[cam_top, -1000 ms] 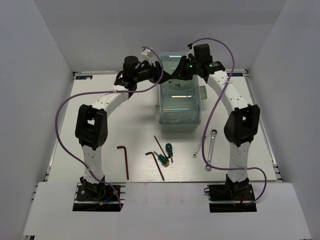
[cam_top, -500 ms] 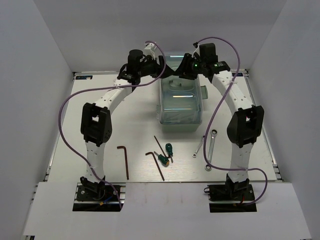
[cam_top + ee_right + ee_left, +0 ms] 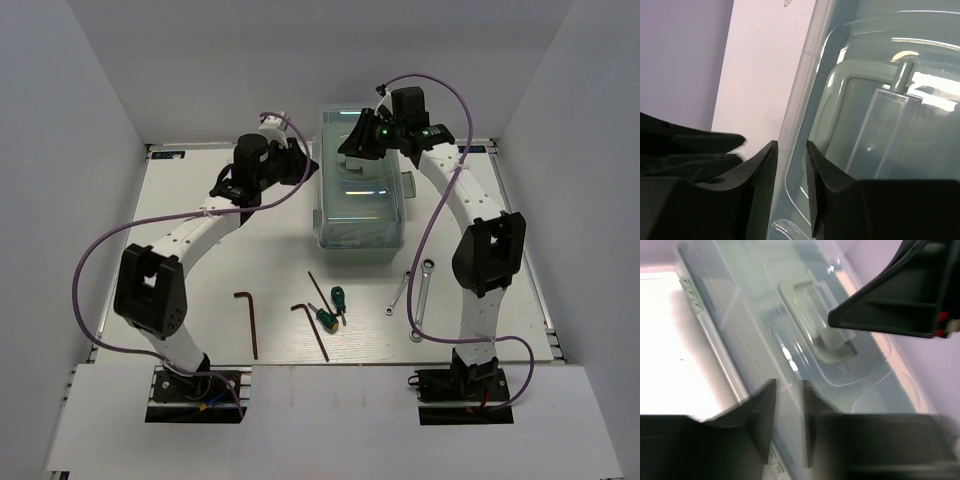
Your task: Sort the tools into containers
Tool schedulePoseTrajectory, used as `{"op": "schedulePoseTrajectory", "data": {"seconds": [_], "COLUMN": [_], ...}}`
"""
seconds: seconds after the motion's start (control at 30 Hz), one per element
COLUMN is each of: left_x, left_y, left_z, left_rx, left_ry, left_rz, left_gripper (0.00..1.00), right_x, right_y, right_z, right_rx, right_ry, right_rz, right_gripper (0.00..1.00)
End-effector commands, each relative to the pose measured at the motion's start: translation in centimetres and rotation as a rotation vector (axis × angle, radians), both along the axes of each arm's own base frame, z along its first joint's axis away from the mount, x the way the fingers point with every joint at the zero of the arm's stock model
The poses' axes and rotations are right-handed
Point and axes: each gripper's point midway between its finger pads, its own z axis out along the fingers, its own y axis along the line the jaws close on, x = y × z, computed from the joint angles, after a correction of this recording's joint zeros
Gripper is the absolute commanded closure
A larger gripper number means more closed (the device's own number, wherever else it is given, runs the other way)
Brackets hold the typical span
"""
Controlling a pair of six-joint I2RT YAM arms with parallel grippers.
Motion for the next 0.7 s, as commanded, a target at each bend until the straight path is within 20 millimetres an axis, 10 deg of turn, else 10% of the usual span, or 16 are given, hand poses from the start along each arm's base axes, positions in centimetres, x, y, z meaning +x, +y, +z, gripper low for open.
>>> {"op": "schedulePoseTrajectory", "data": {"seconds": [0.0,0.13,0.67], "left_x": [-0.3,-2.0,-4.7], "left_y": [2.4,2.7,0.2], "left_z": [4.1,2.6,-0.7], "left_rx": [0.007,0.031,0.019], "left_ry": [-0.116,-0.077,-0.068], "left_rz": [0.089,0.059,-0.117], "left_gripper": [0.58,0.26,0.25], "right_x": [0.5,1.2,2.4], "right_y": [-0.3,-1.0,-0.4], "right_z": [2.8,1.6,-3.1], "right_rx": [0.005,-0.087,-0.299], "right_ry": [-0.097,-0.113,-0.099], "right_rz": [-0.002,-0.049,-0.134], "right_gripper": [0.65,0.54,0.45]}}
